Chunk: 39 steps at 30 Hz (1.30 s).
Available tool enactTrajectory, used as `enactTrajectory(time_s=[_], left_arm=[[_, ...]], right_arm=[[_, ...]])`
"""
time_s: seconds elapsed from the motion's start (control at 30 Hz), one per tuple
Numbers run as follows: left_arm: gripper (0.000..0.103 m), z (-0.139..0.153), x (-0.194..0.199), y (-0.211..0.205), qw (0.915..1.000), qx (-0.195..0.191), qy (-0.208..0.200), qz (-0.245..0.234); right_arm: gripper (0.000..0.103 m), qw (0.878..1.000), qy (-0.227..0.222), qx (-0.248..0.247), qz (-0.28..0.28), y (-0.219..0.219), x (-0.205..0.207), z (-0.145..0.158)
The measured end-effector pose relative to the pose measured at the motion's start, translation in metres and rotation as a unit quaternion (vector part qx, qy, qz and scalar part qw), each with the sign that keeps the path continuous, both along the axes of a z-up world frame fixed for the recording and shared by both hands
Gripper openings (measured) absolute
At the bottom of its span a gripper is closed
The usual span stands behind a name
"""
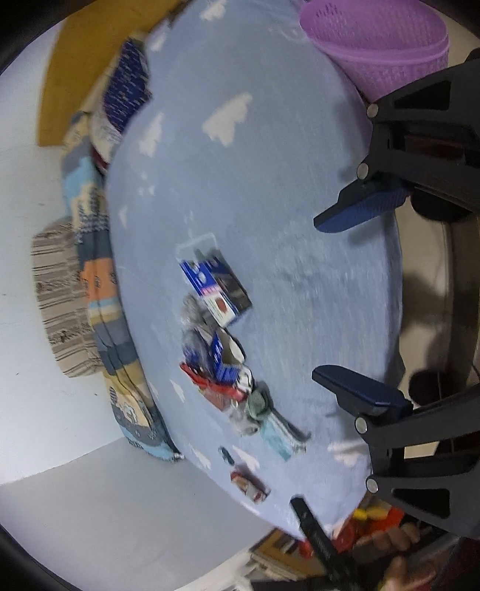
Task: Collect trash
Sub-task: 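Lower the left tool onto the light-blue face mask and close it, then grasp the blue-white medicine box with the right tool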
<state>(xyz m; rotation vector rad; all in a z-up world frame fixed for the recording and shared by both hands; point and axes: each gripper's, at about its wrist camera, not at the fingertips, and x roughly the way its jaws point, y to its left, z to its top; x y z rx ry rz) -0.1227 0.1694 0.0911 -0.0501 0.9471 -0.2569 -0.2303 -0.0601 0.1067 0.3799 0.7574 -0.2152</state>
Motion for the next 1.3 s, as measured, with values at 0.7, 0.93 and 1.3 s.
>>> enactTrajectory(time_s=[0.7,0.93,1.3], left_arm=[[0.047,-0.073,0.094,-0.086,0.9755,0.193,0.016,-0.105],[0.011,-0.051,0.088,-0.082,0.9835,0.147,0.008,-0.105],[0.011,-0.015,0.088,-0.059,0.9941,0.052,-0.025,-0.092]], right_arm=[[0.077,0.976,0.093,0.183,-0.077,-0.082,0.167,-0.032],[0.077,0.974,0.119,0.161,-0.110,-0.092,0.216,-0.064],[0.014,0.980,0.117,0.129,-0.092,-0.086,0.214,-0.063]])
